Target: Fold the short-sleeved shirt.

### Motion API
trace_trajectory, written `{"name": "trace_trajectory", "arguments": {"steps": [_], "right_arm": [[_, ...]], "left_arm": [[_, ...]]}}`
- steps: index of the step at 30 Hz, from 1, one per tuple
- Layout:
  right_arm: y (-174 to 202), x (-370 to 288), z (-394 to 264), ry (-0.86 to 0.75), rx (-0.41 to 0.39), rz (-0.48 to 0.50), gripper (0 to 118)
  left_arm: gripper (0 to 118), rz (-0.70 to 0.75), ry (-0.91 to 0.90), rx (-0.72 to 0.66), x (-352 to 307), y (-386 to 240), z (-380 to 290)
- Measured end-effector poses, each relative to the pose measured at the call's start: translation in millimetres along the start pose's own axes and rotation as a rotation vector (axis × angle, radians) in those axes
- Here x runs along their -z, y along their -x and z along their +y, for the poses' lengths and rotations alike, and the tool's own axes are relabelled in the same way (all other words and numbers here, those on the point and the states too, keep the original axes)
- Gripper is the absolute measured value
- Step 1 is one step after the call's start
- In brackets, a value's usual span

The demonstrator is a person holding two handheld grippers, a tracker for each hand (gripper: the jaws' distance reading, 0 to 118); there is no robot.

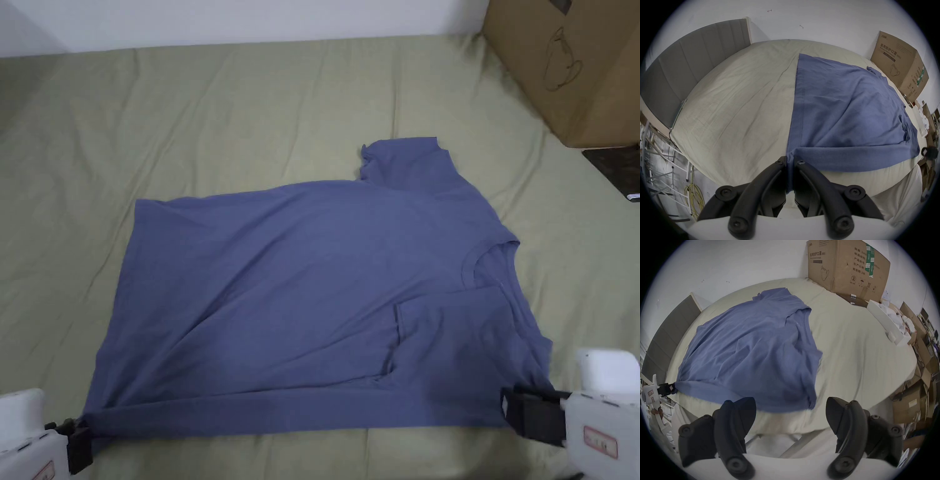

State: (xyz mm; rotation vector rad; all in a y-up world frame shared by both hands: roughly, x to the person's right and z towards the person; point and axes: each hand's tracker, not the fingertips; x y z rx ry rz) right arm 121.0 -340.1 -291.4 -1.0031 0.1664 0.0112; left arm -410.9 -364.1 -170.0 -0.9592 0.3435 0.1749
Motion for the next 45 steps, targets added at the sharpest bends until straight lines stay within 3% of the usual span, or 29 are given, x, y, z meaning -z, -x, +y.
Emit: {"name": "trace_trajectory", "arguments": {"steps": [3, 4, 6, 7, 8, 10, 17, 22, 30, 35, 36, 37, 38, 39, 40, 41, 44, 45], "right_arm": [[-9.0, 21.6, 10.0, 0.029, -0.023, -0.032, 90], [-11.1, 29.4, 9.7, 0.05, -0.033, -0.034, 77], [-11.9, 45.4, 4.8, 0.116, -0.057, -0.051, 16], [-12.2, 49.8, 2.6, 0.134, -0.047, -0.04, 6], [-11.2, 50.6, 1.4, 0.149, -0.04, -0.005, 5], [-3.7, 39.7, 1.1, 0.105, -0.056, -0.046, 3], [5.6, 0.2, 12.6, 0.059, -0.06, -0.03, 3], [-1.1, -6.4, 56.0, 0.002, 0.032, 0.013, 3], [1.0, 58.2, 149.3, 0.023, 0.002, -0.037, 3], [4.3, 114.9, 165.3, 0.103, -0.002, -0.069, 3], [5.9, 119.2, 165.3, 0.097, -0.004, -0.068, 3], [6.9, 121.3, 164.8, 0.095, -0.016, -0.073, 4], [8.8, 120.6, 164.6, 0.089, -0.023, -0.08, 13], [10.4, 118.7, 164.4, 0.068, -0.035, -0.082, 36], [11.6, 116.1, 165.0, 0.064, -0.039, -0.082, 73], [11.0, 111.7, 165.0, 0.065, -0.039, -0.077, 82], [13.5, 87.4, 159.1, 0.015, -0.031, -0.048, 79], [14.1, 78.9, 155.6, 0.0, -0.036, -0.049, 74]], "left_arm": [[7, -0.001, 0.001, -0.003, -2.0, 1.2, -0.3], [7, -0.003, -0.001, -0.009, -2.4, 2.1, -0.9], [7, -0.005, 0.007, -0.023, -1.4, 3.5, -1.9], [7, -0.009, 0.009, -0.027, -1.5, 2.4, -2.1], [7, -0.008, 0.011, -0.028, -1.0, 2.0, -2.4], [7, -0.005, 0.015, -0.032, -1.4, 1.7, -2.9], [7, 0.016, 0.001, 0.02, -15.5, -2.6, 7.1], [7, 0.026, -0.037, 0.092, -25.2, -8.7, 40.1], [7, 0.038, -0.02, 0.176, 30.3, -29.0, 124.2], [7, 0.02, 0.031, 0.194, 75.0, -33.5, 141.2], [10, 0.019, 0.032, 0.192, 78.4, -32.1, 140.9], [20, 0.017, 0.034, 0.191, 80.7, -30.3, 140.4], [35, 0.034, 0.044, 0.189, 80.9, -29.9, 139.9], [51, 0.053, 0.048, 0.194, 78.9, -28.6, 137.8], [72, 0.06, 0.043, 0.202, 74.7, -27.2, 134.5], [79, 0.067, 0.036, 0.205, 69.1, -25.5, 131.2], [78, 0.034, -0.004, 0.165, 43.2, -17.1, 122.5], [78, 0.018, -0.021, 0.139, 32.4, -14.2, 118.1]]}}
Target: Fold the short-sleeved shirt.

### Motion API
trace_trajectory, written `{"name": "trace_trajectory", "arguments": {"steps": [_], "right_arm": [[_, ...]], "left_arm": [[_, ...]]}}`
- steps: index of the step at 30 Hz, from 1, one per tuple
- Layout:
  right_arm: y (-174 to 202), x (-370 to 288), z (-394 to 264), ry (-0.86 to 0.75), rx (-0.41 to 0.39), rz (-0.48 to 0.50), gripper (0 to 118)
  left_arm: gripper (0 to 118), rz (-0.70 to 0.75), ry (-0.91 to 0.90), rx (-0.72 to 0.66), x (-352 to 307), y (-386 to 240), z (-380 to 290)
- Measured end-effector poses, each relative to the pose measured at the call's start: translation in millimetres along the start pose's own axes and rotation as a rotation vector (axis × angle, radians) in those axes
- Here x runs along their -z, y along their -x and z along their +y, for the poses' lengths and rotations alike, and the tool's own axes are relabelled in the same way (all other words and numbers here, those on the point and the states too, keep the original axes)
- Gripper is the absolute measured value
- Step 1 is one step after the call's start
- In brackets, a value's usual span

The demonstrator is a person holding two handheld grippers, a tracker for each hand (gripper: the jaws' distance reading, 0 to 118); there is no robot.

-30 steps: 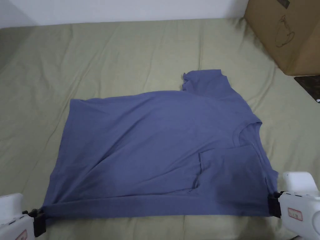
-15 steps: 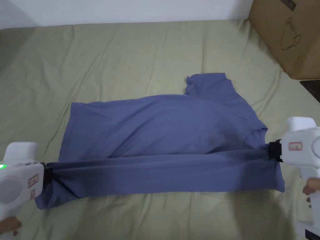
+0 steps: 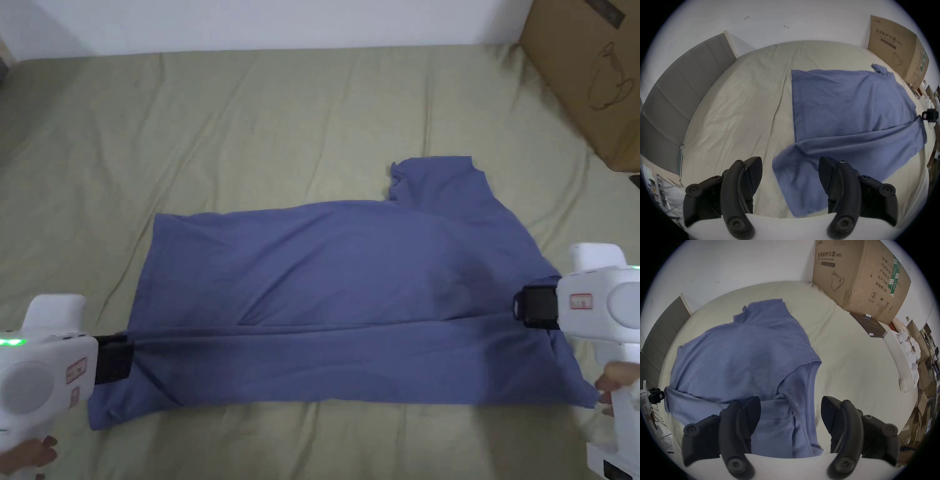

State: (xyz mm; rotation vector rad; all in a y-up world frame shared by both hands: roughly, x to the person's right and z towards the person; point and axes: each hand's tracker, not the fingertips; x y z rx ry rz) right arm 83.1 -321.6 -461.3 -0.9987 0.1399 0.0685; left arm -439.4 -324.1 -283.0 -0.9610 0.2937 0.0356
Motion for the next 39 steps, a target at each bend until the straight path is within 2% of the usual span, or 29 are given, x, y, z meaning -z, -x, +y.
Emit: {"name": "trace_trajectory", "arguments": {"steps": [1, 3, 4, 5, 7, 8, 9, 16, 18, 20, 21, 22, 24, 26, 27, 28, 29, 35, 36, 38, 39], "right_arm": [[1.3, -9.4, -5.2, -0.017, -0.007, 0.001, 61], [4.5, -24.7, -18.2, -0.034, -0.018, 0.01, 39], [6.5, -30.2, -25.0, -0.031, -0.02, 0.009, 34], [7.5, -34.9, -34.4, -0.034, -0.023, 0.021, 34], [10.9, -44.6, -56.7, -0.028, -0.007, 0.039, 9], [12.6, -47.1, -66.5, -0.031, 0.005, 0.051, 2], [14.7, -49.4, -77.1, -0.025, 0.018, 0.053, 1], [21.7, -51.8, -115.7, 0.033, 0.036, 0.076, 0], [21.5, -53.5, -119.5, 0.03, 0.04, 0.066, 0], [18.8, -52.9, -120.0, 0.032, 0.044, 0.07, 0], [18.1, -53.3, -120.8, 0.034, 0.052, 0.072, 0], [17.9, -53.8, -121.4, 0.036, 0.051, 0.074, 0], [18.9, -55.1, -123.5, 0.04, 0.043, 0.065, 0], [16.8, -54.6, -126.8, 0.045, 0.044, 0.066, 0], [15.4, -53.4, -128.1, 0.055, 0.054, 0.069, 0], [14.6, -52.7, -129.8, 0.061, 0.059, 0.066, 0], [13.6, -52.8, -131.2, 0.065, 0.061, 0.064, 0], [-4.1, -49.2, -127.2, 0.05, 0.093, 0.078, 1], [-8.2, -47.3, -123.7, 0.034, 0.097, 0.08, 11], [-16.5, -39.7, -112.3, 0.024, 0.095, 0.078, 71], [-21.6, -33.4, -105.1, 0.009, 0.095, 0.068, 88]], "left_arm": [[76, -0.021, -0.011, -0.027, -10.9, 2.5, -4.9], [59, -0.064, -0.031, -0.084, -29.2, 6.5, -15.0], [51, -0.079, -0.053, -0.121, -39.6, 6.3, -23.5], [51, -0.09, -0.064, -0.138, -46.3, 5.0, -32.0], [2, -0.088, -0.053, -0.142, -57.1, 0.1, -50.3], [2, -0.091, -0.055, -0.142, -61.5, -4.4, -58.6], [0, -0.092, -0.057, -0.147, -64.7, -9.3, -67.8], [3, -0.089, -0.048, -0.202, -46.7, -6.3, -77.2], [25, -0.09, -0.039, -0.202, -38.2, -1.4, -67.1], [68, -0.096, 0.002, -0.211, -21.5, 3.7, -58.3], [83, -0.099, 0.006, -0.222, -10.8, 6.6, -56.0], [86, -0.099, 0.02, -0.232, -1.1, 8.6, -54.1], [80, -0.122, 0.052, -0.281, 13.2, 12.7, -52.6], [28, -0.152, 0.076, -0.313, 22.3, 8.5, -55.7], [16, -0.139, 0.091, -0.307, 31.2, 5.5, -57.7], [9, -0.02, 0.105, -0.285, 33.0, 2.5, -59.3], [8, -0.086, 0.076, -0.307, 28.0, 4.1, -57.7], [6, -0.089, 0.086, -0.227, 25.9, 7.4, -48.6], [6, -0.089, 0.079, -0.23, 23.9, 9.6, -47.7], [6, -0.096, 0.072, -0.233, 11.3, 7.7, -42.8], [6, -0.095, 0.071, -0.231, 7.8, 7.0, -41.2]]}}
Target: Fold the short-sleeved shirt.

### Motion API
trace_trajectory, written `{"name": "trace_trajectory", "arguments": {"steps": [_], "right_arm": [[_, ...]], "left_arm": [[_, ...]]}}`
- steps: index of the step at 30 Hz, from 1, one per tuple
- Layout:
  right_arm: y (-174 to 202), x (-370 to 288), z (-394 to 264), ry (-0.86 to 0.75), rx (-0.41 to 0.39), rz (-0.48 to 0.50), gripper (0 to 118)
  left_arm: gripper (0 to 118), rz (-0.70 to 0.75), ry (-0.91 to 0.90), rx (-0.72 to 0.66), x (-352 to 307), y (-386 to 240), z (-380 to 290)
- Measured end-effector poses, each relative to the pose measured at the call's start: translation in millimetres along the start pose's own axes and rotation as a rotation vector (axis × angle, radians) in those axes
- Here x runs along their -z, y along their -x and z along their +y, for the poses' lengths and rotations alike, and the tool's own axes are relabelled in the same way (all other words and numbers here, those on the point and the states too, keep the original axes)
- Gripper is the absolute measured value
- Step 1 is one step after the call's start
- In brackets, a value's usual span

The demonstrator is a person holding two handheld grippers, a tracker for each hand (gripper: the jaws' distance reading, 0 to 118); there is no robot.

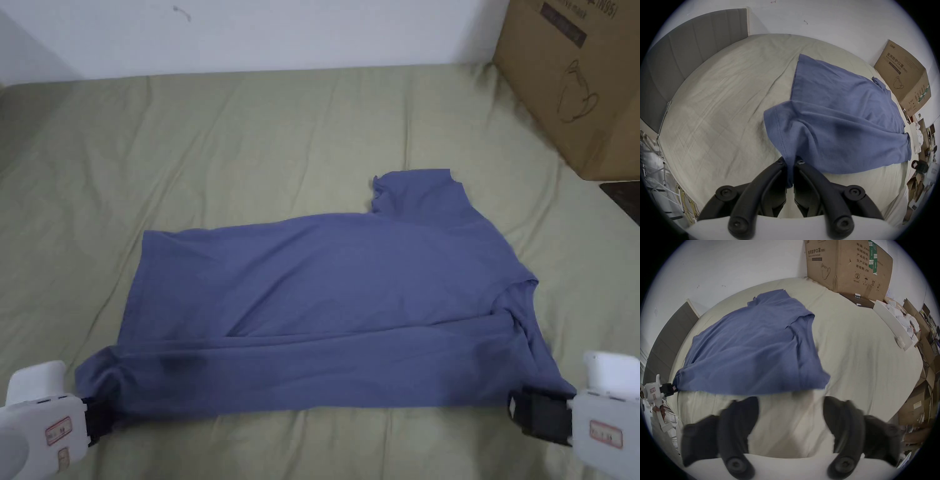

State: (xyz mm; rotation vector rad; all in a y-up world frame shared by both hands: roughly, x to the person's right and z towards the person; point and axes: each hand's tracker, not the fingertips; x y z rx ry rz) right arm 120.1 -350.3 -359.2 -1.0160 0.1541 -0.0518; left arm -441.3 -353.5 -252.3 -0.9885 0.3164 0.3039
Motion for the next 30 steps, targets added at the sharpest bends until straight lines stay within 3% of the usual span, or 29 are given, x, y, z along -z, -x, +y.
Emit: {"name": "trace_trajectory", "arguments": {"steps": [4, 8, 9, 11, 12, 13, 14, 18, 25, 30], "right_arm": [[-18.0, 39.2, 27.0, -0.001, 0.0, -0.056, 89], [-17.6, 73.0, 26.7, 0.15, 0.042, -0.076, 86], [-8.0, 66.1, 26.5, 0.09, -0.017, -0.103, 85], [3.6, 55.9, 28.0, 0.086, -0.063, -0.111, 64], [7.8, 53.0, 28.2, 0.083, -0.073, -0.122, 48], [10.8, 48.2, 28.3, 0.086, -0.082, -0.085, 18], [14.6, 45.7, 28.5, 0.083, -0.055, -0.036, 12], [21.1, 37.6, 31.6, 0.084, -0.083, -0.084, 10], [-9.8, -18.6, 31.2, 0.042, -0.032, -0.03, 10], [-19.9, -46.2, -10.1, 0.067, -0.017, -0.024, 10]], "left_arm": [[6, 0.006, -0.006, 0.032, -6.6, -7.0, -0.6], [6, 0.013, 0.009, 0.04, -4.9, -10.5, -2.3], [6, 0.013, 0.014, 0.04, -4.9, -10.9, -3.0], [6, 0.017, 0.012, 0.046, -2.7, -9.2, -3.0], [6, 0.017, 0.015, 0.053, -1.5, -7.7, -2.1], [6, 0.017, 0.014, 0.055, -2.7, -7.4, -1.6], [6, 0.016, 0.014, 0.058, -4.2, -6.9, -0.9], [6, 0.019, 0.011, 0.095, -13.2, -7.3, 2.6], [6, -0.001, -0.03, 0.169, -48.1, -0.3, 3.4], [6, 0.019, 0.004, 0.258, -72.1, -1.6, -29.8]]}}
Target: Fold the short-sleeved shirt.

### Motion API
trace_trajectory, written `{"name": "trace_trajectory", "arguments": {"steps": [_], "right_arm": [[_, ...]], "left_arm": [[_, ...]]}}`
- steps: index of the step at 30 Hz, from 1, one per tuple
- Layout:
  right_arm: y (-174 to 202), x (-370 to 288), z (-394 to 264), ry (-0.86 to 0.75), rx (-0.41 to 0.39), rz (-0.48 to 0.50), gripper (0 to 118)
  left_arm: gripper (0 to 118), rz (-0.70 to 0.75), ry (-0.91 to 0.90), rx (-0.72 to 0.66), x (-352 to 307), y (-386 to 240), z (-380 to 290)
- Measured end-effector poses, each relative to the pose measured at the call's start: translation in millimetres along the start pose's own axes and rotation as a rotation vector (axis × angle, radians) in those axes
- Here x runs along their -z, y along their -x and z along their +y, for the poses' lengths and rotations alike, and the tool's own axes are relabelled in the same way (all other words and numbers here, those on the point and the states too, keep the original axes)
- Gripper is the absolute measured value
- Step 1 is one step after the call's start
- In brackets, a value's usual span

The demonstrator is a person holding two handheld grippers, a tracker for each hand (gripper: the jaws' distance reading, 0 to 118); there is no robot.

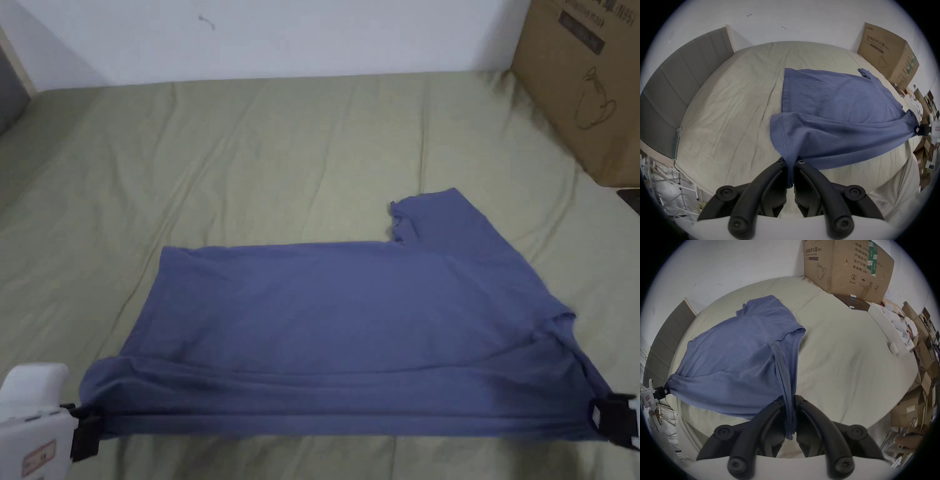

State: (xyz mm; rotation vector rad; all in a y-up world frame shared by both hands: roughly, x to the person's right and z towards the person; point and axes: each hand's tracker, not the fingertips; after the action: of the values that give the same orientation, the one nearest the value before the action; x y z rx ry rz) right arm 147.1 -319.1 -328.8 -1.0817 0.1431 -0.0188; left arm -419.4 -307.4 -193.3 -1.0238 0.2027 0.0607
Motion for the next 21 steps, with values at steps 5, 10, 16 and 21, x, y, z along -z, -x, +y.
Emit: {"name": "trace_trajectory", "arguments": {"steps": [5, 10, 16, 21], "right_arm": [[3.0, 14.6, -54.5, 0.1, -0.003, -0.025, 10], [10.4, 21.9, -54.5, 0.075, 0.046, -0.035, 15], [20.8, -13.4, -31.0, -0.044, -0.039, -0.039, 99], [34.3, -37.8, -9.2, -0.132, -0.066, -0.015, 60]], "left_arm": [[6, 0.031, 0.067, -0.006, 12.7, -0.5, -40.0], [11, 0.037, 0.019, -0.059, 26.4, -0.7, -50.6], [54, 0.101, -0.097, -0.098, -10.0, -0.4, -26.4], [56, 0.012, -0.217, -0.166, -41.1, -4.6, 0.9]]}}
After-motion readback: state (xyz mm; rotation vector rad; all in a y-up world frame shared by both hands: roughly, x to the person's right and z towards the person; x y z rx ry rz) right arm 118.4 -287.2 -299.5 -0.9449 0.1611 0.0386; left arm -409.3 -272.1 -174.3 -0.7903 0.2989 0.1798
